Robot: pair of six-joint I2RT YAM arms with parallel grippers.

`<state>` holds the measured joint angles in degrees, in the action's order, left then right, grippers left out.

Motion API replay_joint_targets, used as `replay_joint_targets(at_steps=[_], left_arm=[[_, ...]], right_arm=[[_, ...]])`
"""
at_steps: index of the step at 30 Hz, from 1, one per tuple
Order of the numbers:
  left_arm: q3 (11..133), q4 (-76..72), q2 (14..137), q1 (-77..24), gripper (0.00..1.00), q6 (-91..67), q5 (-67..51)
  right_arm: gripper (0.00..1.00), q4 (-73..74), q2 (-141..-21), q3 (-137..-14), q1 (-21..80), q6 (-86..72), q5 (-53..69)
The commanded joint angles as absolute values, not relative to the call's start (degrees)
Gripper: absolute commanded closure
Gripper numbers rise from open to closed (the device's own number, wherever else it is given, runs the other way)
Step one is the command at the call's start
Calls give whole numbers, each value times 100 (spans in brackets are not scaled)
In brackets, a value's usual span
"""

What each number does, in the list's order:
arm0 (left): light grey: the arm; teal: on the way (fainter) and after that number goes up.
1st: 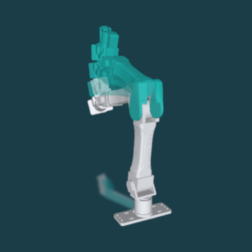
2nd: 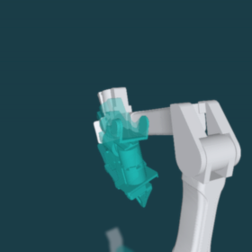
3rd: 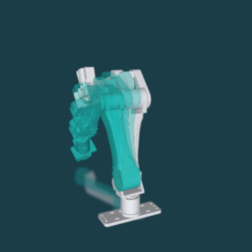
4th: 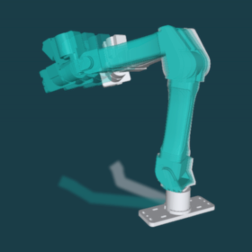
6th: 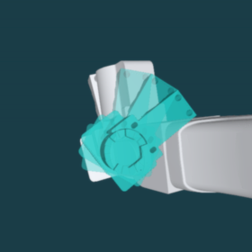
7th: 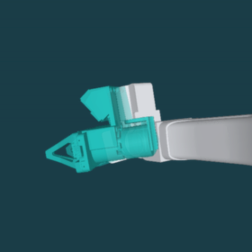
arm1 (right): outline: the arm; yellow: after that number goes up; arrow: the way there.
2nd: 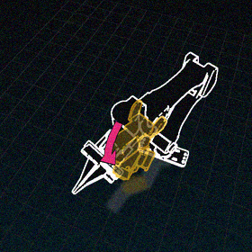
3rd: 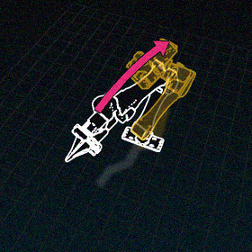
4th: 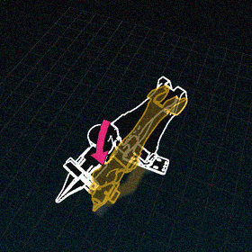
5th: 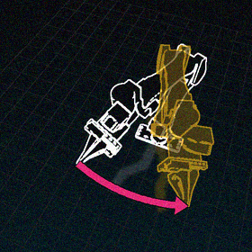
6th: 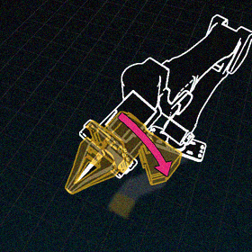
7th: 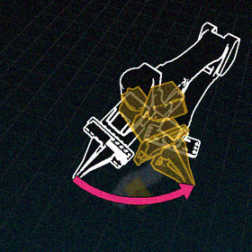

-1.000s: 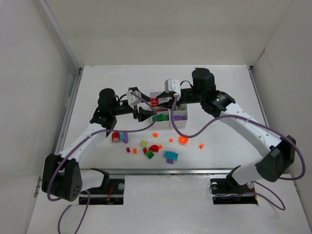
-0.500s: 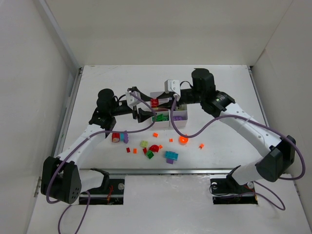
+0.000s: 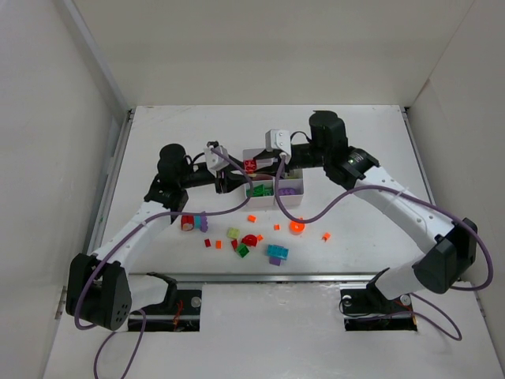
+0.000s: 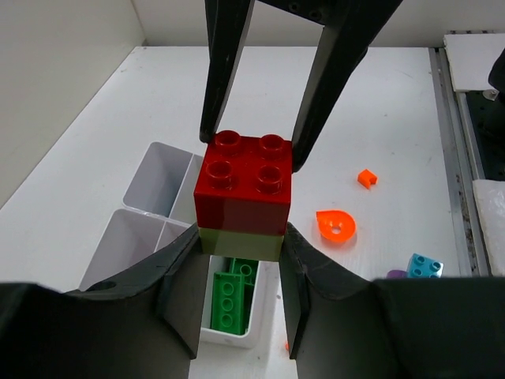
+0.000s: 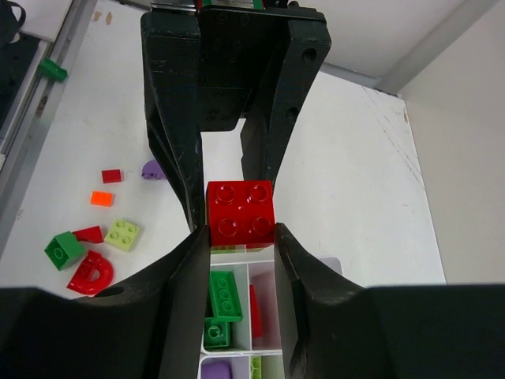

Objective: Sort the legos into containers by color

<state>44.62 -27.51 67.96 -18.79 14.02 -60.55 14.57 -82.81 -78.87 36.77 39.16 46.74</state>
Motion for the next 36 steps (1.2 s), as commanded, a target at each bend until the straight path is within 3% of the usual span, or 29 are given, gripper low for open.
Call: replay_joint_targets(at_steps=[1,8,20,21,24,26,29,36], left_arm=[[4545,-2734,6732,-1890,100,1353,-5670],[4175,-1846,6785,-1890,100,1836,-5072],[3902,-1731,6785,-1723,100,2205,-4799],[3902,-1731,6785,-1723,100,2258,-4799],[4060,-1627,6837,-1723,100,2512,-4982],[4139,-1548,6890,-1723,100,2697,-5097],[4280,-1336,6996,-1723,100,3137,-5369],[4640,-1107,7251,-1723,100,3445,-5511]], right_arm=[[100,1441,-8279,-7945,3718,3955,4633],[100,1441,-8279,-7945,3665,3955,4438],[100,1389,-8753,-8112,3366,3902,4570],[97,1441,-8806,-8112,3366,3902,4623],[49,2070,-9087,-8349,3366,4146,4876],[34,2448,-9280,-8708,3436,4542,5071],[28,2583,-9544,-8859,3489,4667,5123],[27,3248,-10045,-9456,3489,5009,5632]])
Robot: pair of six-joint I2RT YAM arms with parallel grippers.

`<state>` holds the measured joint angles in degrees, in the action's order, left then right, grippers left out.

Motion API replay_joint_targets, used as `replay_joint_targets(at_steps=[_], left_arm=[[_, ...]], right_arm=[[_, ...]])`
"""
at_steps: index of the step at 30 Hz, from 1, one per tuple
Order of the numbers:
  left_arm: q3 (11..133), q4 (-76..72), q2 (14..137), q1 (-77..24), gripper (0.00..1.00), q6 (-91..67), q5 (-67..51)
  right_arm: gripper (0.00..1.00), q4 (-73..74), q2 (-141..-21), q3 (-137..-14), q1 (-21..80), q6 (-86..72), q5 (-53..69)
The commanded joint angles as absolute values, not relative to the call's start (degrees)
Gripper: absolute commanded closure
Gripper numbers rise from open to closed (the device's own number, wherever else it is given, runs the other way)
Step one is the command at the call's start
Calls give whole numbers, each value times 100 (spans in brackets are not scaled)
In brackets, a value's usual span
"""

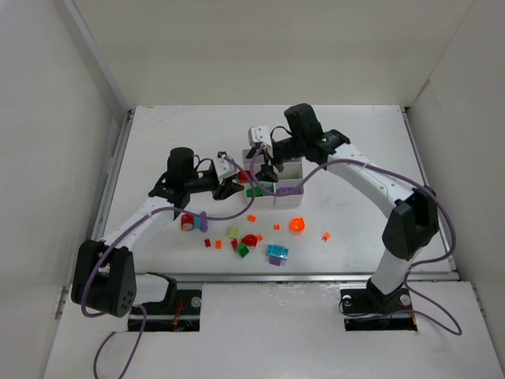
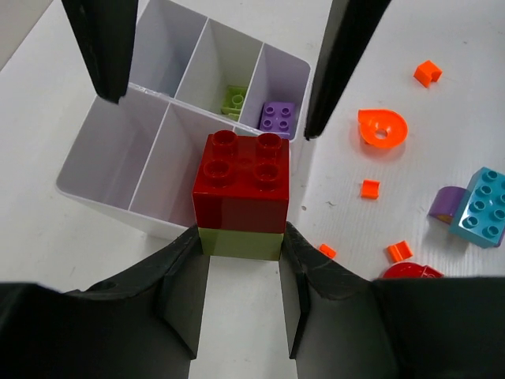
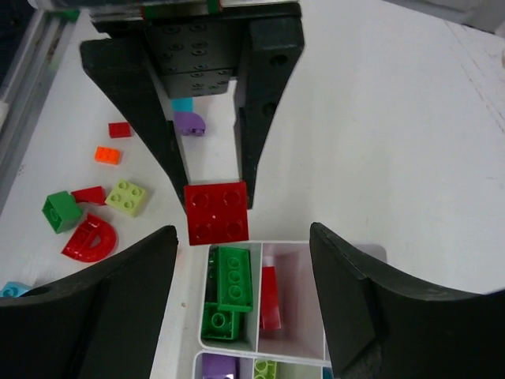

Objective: Sort the legos into containers by color

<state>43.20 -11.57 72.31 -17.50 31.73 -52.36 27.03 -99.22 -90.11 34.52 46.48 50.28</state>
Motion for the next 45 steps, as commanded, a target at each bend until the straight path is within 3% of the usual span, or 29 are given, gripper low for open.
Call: replay_joint_targets(at_steps=[1,5,13,16,17,20,24,27,45], left_arm=[[4641,-1107,7303,-1723,100,3445,-5511],[4755,-1212,7435,-1723,100,3445,-5511],[4808,-1405,7436,-1723,100,3191,-5563],[4808,-1406,7436,-1723,100,3138,-5563],[4808,-1406,7436,-1723,100,3138,-5563],[4808,-1257,7436,-1723,100,3242,-5563],[4685,-985,7436,-1723,100,3506,-5353],[4457,-862,7436,-1723,100,3691,-5151],[4017,-756,7383,-1451,100,3691,-4816]], right_arm=[[27,3435,-10211,-9666,3541,5105,5634],[27,3841,-10467,-9888,3595,5317,5756],[39,3718,-10582,-9940,3595,5317,5484],[52,3718,-10582,-9940,3595,5317,5484],[63,3718,-10582,-9940,3595,5317,5484],[82,3604,-10582,-9940,3595,5256,5484],[96,3604,-10582,-9940,3595,5203,5239],[100,3551,-10460,-9888,3524,5081,5186],[100,2637,-10124,-9378,3129,4482,4792]])
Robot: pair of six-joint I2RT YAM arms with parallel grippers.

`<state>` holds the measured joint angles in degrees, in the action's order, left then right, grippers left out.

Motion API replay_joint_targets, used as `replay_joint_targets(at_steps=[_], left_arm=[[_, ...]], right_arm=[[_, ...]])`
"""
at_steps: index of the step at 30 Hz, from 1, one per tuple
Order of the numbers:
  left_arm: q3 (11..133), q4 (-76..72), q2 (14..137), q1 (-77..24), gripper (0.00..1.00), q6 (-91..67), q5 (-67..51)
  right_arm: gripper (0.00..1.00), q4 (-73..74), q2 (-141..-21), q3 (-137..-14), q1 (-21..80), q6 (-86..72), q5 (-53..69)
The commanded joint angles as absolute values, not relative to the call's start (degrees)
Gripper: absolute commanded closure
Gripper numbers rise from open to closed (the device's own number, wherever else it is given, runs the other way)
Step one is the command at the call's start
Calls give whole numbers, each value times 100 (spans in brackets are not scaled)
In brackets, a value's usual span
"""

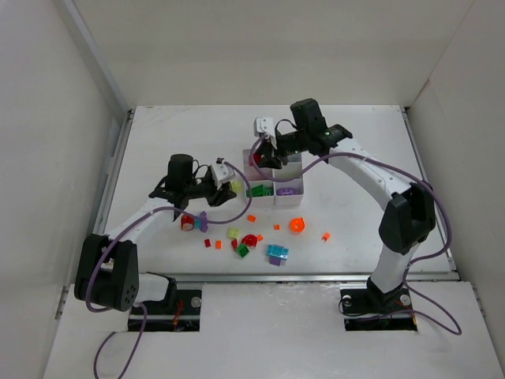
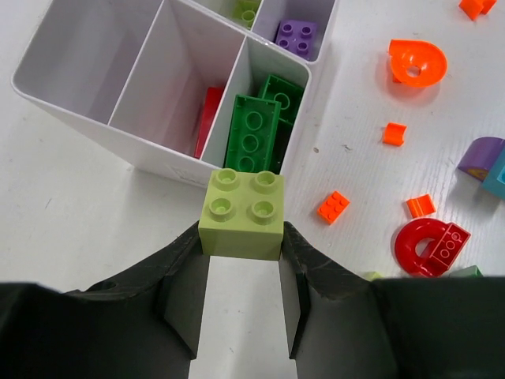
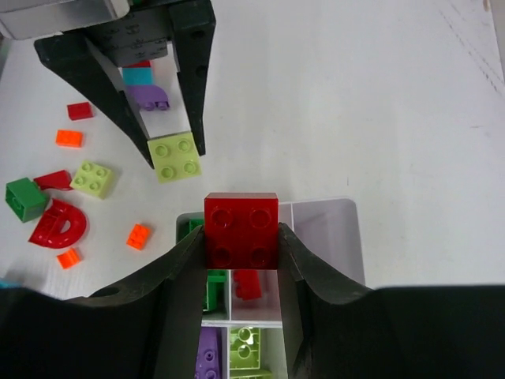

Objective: Sort the legos into containers by color

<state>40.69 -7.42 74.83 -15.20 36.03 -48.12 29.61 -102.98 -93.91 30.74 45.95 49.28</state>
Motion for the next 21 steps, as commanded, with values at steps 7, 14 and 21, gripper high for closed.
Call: replay_joint_targets(at_steps=[7,14,21], left_arm=[[4131,-1326,7549,-1266,100,2367,-3904],[4438,-1801,7805,-1134,100,995,-2760],[4544,-2249,7998,-1134,100,686,-2427]], right_arm=[[100,2690,-10494,-9238,3199,4482,3537],[100,1988,-10547,-8807,3761,4150,2031],[100,1643,-10616,-8744,3762,3841,1952]])
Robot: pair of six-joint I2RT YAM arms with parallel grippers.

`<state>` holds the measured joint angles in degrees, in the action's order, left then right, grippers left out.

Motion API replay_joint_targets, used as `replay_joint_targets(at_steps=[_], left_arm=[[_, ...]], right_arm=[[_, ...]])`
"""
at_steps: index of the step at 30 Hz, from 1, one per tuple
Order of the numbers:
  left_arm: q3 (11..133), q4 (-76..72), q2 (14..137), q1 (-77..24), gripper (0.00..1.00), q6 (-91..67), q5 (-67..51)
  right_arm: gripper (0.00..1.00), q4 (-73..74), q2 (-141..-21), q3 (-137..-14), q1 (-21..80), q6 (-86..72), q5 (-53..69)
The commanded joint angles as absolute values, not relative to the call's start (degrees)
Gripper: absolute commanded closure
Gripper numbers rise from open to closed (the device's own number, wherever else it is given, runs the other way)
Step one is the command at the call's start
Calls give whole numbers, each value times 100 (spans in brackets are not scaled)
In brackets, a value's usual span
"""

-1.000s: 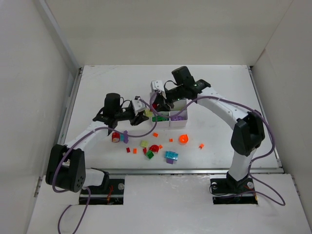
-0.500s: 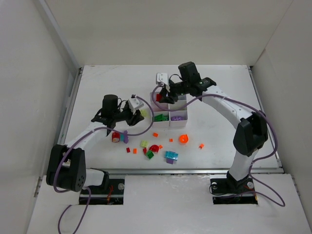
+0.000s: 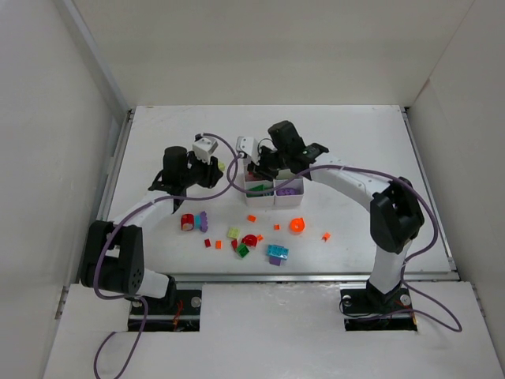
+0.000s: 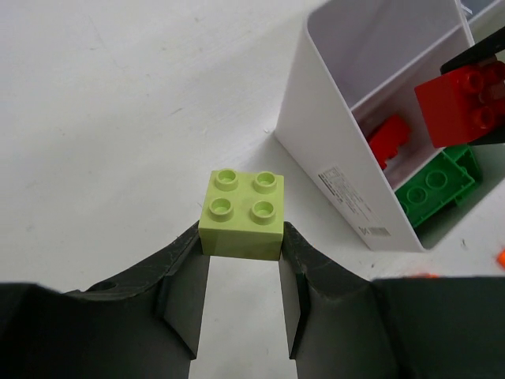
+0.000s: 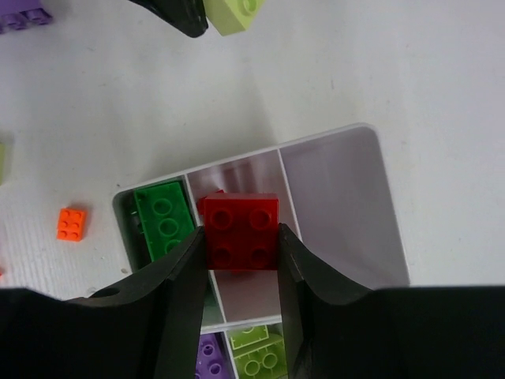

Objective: Sort the legos into containers by color

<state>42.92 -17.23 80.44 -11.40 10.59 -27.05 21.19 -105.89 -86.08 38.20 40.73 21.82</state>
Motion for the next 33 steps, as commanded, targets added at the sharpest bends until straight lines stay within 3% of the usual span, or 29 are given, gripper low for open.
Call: replay_joint_targets(at_steps=[1,8,21,33], left_arm=[[4492,-2311,7998,-1134,100,607,-2426],[4289,-2637,7875,-1134,100,343,-2364],[5325,-906,7883,-1134,100,800,-2030],[4974,-2171,8165,-1134,100,642,-2496]], right_arm=[[100,1757,-10617,-8850,3762,3841,1951],[100,1811,-10556,-8851,3762,3841,1899],[100,1468,-10195,-8394,3762,3841,2082],[100,1458,-9976,-8551,3762,3172,1476]])
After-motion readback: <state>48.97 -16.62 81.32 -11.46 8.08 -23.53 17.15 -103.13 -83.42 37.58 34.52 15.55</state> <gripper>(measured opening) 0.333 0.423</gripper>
